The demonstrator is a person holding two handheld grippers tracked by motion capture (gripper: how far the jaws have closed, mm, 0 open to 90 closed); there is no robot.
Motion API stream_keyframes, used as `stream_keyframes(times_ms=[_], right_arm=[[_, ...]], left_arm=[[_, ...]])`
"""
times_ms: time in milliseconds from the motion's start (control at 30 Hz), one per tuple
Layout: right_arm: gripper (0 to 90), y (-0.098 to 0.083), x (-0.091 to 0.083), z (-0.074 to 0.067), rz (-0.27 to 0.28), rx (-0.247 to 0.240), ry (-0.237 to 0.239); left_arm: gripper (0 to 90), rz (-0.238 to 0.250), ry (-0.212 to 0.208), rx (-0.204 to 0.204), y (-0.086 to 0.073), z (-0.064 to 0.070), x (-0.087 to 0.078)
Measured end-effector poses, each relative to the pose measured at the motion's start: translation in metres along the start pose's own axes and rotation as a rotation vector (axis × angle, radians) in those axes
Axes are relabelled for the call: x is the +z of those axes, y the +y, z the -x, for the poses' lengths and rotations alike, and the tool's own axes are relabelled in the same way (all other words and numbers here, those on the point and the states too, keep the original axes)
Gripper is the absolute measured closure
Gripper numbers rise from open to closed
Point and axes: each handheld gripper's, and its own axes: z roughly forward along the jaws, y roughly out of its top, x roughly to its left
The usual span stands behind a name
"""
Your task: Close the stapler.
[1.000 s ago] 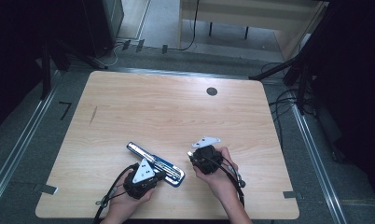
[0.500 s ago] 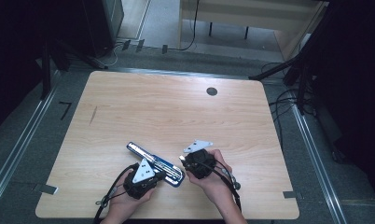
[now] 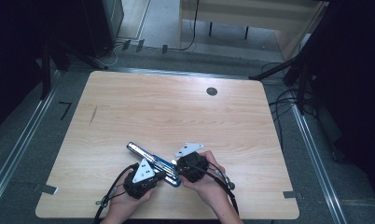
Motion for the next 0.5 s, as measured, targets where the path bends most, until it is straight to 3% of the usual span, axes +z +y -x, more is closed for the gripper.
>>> stream_keyframes(times_ms=[500], right_arm=[[79.5,0.0058,0.0061,-0.0107,-0.034,-0.074,0.047]], left_arm=[[90.0,0.000,0.001,0.002,0.0000,0.0000,0.0000]])
